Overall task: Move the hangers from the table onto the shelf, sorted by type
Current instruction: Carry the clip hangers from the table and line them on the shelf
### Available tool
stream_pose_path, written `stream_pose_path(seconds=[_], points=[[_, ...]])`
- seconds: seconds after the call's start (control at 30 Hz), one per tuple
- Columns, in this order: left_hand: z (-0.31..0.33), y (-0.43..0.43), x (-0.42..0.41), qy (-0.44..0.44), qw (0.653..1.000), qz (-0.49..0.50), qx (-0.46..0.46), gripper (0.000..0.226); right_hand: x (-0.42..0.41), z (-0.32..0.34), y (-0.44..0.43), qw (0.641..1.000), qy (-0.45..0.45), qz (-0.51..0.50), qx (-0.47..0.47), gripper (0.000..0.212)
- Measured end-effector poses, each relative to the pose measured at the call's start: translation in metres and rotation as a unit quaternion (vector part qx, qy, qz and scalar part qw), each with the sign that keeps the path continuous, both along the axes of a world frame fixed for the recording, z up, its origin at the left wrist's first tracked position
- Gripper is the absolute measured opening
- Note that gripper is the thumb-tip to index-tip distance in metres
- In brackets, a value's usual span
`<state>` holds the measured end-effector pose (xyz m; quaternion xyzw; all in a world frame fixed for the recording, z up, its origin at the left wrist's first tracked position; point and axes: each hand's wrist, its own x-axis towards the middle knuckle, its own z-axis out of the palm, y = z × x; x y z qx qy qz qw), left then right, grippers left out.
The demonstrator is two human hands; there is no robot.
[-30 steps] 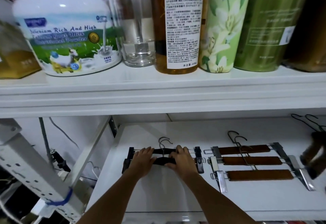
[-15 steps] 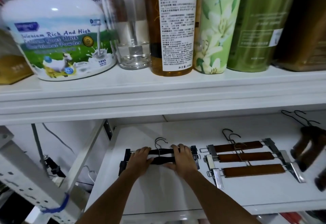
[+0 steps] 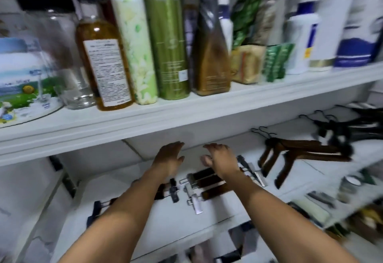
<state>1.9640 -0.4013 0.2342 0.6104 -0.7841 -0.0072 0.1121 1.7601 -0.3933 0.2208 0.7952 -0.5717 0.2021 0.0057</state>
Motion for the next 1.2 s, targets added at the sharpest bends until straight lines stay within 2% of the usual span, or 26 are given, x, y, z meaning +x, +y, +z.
stream_pose_path(seconds=[0.27,0.7,0.93,1.2], points=[[0.045,0.007,-0.206,0.002,0.993,-0.114,-0.007,0.056,-0.186,0.039,0.048,0.988,0.047,-0.143,-0.041,0.048],[0.047,0.064,-0.519,-0.01,0.952,-0.305,-0.035,0.054,-0.48,0.038,0.172,0.937,0.048,-0.344,-0.023,0.047],[0.031,0.11,-0.648,-0.016,0.918,-0.395,-0.025,0.053,-0.585,0.027,0.255,0.896,0.033,-0.443,-0.012,0.046],[0.016,0.156,-0.761,-0.038,0.873,-0.486,-0.023,0.052,-0.662,0.005,0.34,0.832,0.006,-0.555,-0.004,0.045]])
